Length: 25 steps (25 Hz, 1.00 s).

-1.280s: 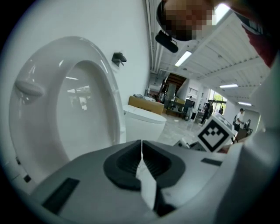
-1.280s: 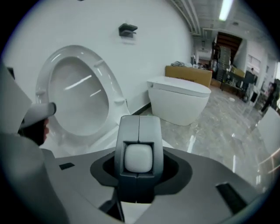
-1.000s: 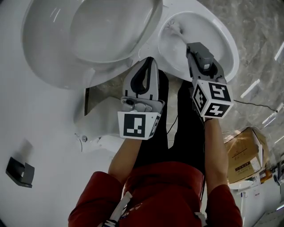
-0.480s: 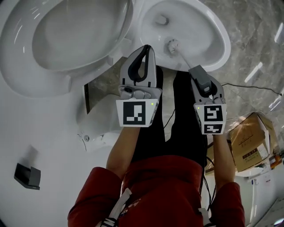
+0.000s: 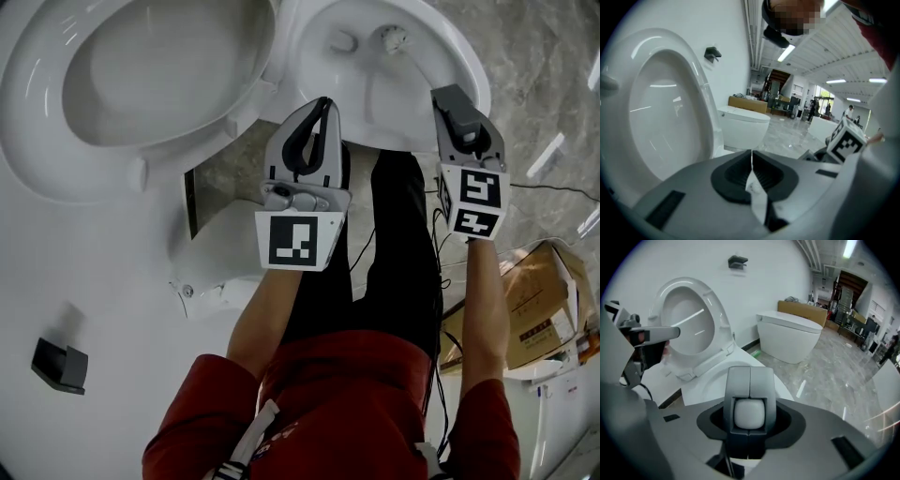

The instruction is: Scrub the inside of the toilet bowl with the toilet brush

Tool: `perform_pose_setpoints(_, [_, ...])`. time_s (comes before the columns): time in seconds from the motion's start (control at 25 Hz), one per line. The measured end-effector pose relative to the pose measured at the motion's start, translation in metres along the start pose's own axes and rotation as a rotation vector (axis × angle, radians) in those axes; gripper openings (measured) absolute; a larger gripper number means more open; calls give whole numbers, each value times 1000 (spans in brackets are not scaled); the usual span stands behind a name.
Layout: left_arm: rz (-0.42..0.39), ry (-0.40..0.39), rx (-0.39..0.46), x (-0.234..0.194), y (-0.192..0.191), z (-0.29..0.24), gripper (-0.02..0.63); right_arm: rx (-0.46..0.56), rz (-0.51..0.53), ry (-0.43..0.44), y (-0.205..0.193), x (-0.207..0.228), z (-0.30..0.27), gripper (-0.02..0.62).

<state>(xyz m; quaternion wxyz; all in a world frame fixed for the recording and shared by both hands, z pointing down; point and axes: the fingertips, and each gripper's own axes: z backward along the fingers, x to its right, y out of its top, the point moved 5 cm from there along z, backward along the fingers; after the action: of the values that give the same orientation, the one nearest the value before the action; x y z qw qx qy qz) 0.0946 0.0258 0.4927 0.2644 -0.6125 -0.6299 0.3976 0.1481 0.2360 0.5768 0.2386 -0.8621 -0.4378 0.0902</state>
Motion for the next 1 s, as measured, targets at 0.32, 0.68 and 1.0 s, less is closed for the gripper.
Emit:
perform_pose_setpoints(0.32, [10,42,-23,-19,-8,14,-5,29,-182,193,37,-86,-55,167])
perform_pose_setpoints(0.68, [16,36,-16,-18,-13,10,-5,-131,-120,206,-36,-76,-14,167])
perform_pose_setpoints(1.0, [4,8,-20,-6,-11,7,-5,-100,-139,31,-44,-6,-5,166])
